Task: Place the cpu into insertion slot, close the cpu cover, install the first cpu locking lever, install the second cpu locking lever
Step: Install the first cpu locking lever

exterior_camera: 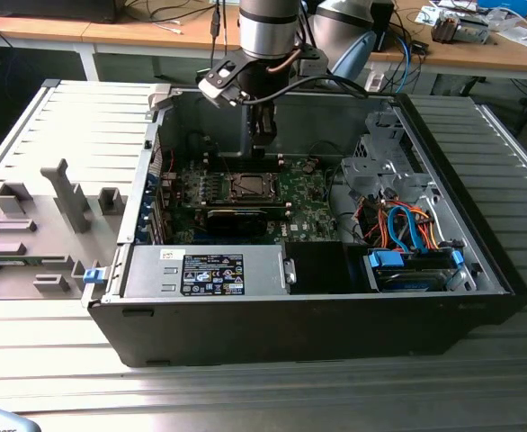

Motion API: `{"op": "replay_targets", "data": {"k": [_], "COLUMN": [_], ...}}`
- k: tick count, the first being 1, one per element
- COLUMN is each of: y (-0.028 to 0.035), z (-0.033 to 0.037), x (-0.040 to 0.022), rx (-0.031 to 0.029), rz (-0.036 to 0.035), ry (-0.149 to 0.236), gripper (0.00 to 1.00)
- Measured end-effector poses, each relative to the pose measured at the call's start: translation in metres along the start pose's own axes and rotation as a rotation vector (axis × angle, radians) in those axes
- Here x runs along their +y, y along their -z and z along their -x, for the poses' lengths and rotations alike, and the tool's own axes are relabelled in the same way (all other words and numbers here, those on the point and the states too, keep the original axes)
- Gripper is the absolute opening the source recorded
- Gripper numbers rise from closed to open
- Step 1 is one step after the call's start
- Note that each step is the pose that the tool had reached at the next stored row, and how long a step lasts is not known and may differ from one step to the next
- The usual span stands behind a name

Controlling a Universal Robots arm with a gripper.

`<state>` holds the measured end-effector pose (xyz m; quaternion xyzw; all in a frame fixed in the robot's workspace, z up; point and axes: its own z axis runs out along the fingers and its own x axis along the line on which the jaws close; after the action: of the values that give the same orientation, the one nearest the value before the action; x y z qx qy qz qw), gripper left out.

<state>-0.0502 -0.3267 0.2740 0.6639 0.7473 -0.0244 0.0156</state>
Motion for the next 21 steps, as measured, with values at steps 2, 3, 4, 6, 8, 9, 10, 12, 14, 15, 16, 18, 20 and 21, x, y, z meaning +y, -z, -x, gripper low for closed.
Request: {"op": "replay_targets", "data": {"k": [2,3,4,6,8,9,10,12,14,15,16,18,20,21], "y": [0.0000,0.0000,0.0000,0.0000,0.0000,0.0000,0.0000,0.0000,0.0000,0.0000,0.0000,0.0000,0.0000,0.0000], "z": [0.0000,0.0000,0.0000,0.0000,0.0000,0.0000,0.0000,0.0001,0.0001,0.0001,0.0001,0.0002,0.0001,0.0002], "x": [0.0000,0.0000,0.0000,0.0000,0.0000,0.0000,0.0000,0.0000,0.0000,0.0000,0.0000,0.0000,0.0000,0.0000], "rx": [0.0000,-0.0001,-0.0001,-0.0002,-0.0002,-0.0003,-0.0004,-0.0003,-0.0004,-0.0004,-0.0004,-0.0005,-0.0006,-0.0006], "rz": [0.0003,0.0006,0.0007,0.0010,0.0010,0.0011,0.0011,0.0013,0.0014,0.0015,0.0018,0.0020,0.0022,0.0023], "ry": [0.006,0.010,0.012,0.016,0.018,0.020,0.021,0.023,0.025,0.027,0.031,0.035,0.039,0.040], "gripper": [0.11,0.11,0.11,0.11,0.11,0.11,0.11,0.11,0.11,0.11,0.11,0.11,0.11,0.11]}}
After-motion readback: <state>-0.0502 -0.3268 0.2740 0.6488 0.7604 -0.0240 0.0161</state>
